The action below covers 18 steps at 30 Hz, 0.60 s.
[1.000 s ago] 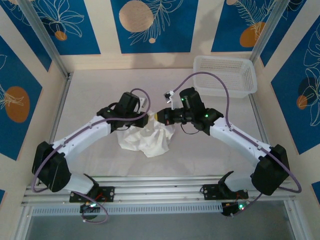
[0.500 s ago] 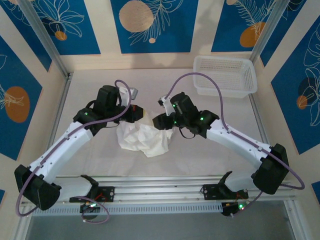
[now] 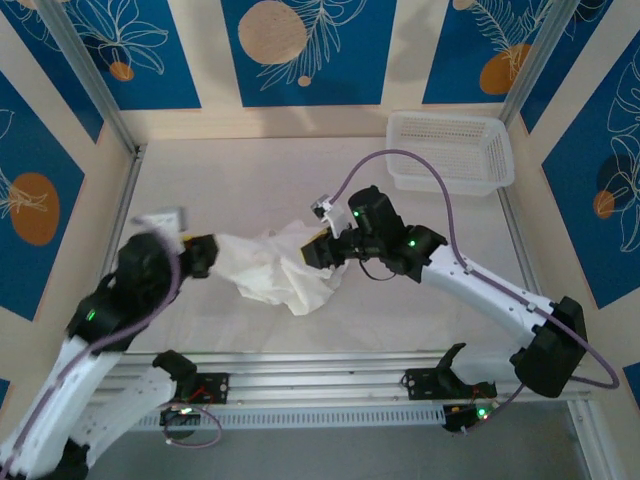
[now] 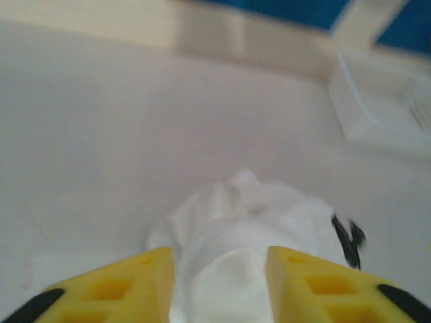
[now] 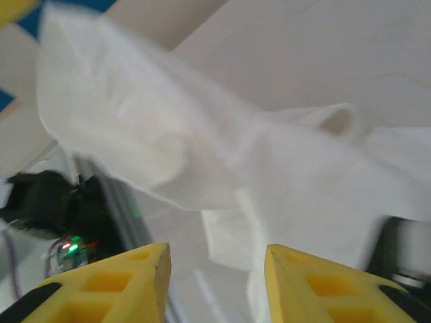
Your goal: Fold the inside-out t-shirt
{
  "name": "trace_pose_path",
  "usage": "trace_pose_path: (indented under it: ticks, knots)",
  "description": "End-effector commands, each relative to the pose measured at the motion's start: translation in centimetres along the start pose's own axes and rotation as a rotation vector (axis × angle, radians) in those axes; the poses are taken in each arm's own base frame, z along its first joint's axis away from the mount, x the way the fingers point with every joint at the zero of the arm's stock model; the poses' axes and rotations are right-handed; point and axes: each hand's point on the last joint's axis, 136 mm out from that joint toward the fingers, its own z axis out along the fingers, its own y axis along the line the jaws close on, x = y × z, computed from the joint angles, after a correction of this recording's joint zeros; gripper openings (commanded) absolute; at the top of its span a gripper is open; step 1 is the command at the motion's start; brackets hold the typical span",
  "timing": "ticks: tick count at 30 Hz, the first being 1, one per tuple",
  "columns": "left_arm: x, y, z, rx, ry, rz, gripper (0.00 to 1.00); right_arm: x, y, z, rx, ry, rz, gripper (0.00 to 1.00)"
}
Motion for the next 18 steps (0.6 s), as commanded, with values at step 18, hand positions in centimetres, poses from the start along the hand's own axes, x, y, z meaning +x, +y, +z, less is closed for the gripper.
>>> trace_pose_path:
  ticks: [18]
  knots:
    - [7.8,-5.5,17.9,-0.012,0.554,0.049,0.62,3.9,-12.2,6.8,0.224,0.257,0.445,0.52]
